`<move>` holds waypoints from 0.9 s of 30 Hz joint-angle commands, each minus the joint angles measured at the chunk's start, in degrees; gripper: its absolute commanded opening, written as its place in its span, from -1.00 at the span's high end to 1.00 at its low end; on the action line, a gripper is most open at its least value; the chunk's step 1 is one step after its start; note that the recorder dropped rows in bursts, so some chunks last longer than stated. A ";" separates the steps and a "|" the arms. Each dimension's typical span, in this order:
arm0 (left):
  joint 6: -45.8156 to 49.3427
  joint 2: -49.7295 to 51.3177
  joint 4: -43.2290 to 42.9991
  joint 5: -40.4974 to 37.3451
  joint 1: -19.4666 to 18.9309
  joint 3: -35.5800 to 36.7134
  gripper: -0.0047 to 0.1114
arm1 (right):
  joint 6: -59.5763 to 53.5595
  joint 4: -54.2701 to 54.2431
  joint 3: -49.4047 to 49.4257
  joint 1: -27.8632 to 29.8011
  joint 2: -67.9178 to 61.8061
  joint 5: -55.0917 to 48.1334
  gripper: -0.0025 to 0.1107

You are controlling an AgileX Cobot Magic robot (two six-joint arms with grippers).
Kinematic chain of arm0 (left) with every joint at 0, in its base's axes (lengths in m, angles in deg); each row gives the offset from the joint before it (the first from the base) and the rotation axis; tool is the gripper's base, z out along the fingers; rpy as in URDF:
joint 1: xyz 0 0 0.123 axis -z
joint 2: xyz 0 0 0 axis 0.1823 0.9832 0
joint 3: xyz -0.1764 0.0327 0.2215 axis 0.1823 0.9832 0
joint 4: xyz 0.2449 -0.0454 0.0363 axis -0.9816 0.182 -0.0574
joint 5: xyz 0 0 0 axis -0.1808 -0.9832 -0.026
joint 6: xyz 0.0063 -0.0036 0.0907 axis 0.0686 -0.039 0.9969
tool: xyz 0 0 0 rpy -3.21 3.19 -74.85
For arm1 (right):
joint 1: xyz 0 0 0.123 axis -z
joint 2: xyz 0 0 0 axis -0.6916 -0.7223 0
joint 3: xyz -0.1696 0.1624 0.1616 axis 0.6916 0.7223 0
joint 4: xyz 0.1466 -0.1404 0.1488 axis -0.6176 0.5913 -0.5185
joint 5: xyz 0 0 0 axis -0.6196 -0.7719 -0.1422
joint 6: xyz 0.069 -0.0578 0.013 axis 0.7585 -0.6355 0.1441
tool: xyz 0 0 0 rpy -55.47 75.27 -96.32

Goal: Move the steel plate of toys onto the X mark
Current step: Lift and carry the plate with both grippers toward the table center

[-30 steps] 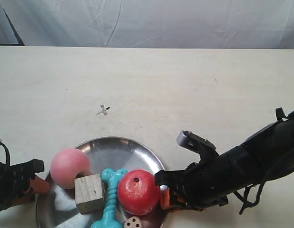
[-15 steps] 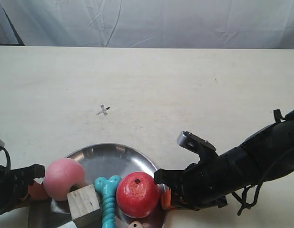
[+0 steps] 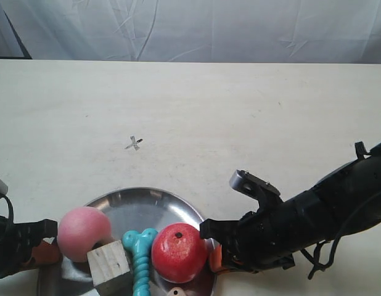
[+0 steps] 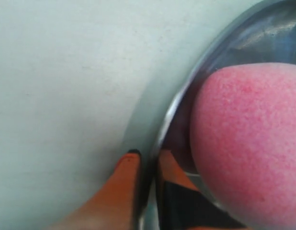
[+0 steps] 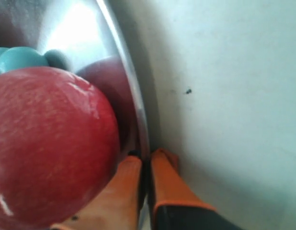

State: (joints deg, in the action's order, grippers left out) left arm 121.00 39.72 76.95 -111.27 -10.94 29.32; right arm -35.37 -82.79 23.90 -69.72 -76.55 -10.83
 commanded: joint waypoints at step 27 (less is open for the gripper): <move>-22.91 0.52 -17.25 -8.57 0.62 -16.07 0.92 | 5.54 7.62 -14.13 -0.30 -0.26 -2.94 0.96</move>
State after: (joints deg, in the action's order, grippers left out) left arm 102.35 40.42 57.62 -113.48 -10.94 15.34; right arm -29.57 -75.85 12.58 -69.43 -76.97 -6.19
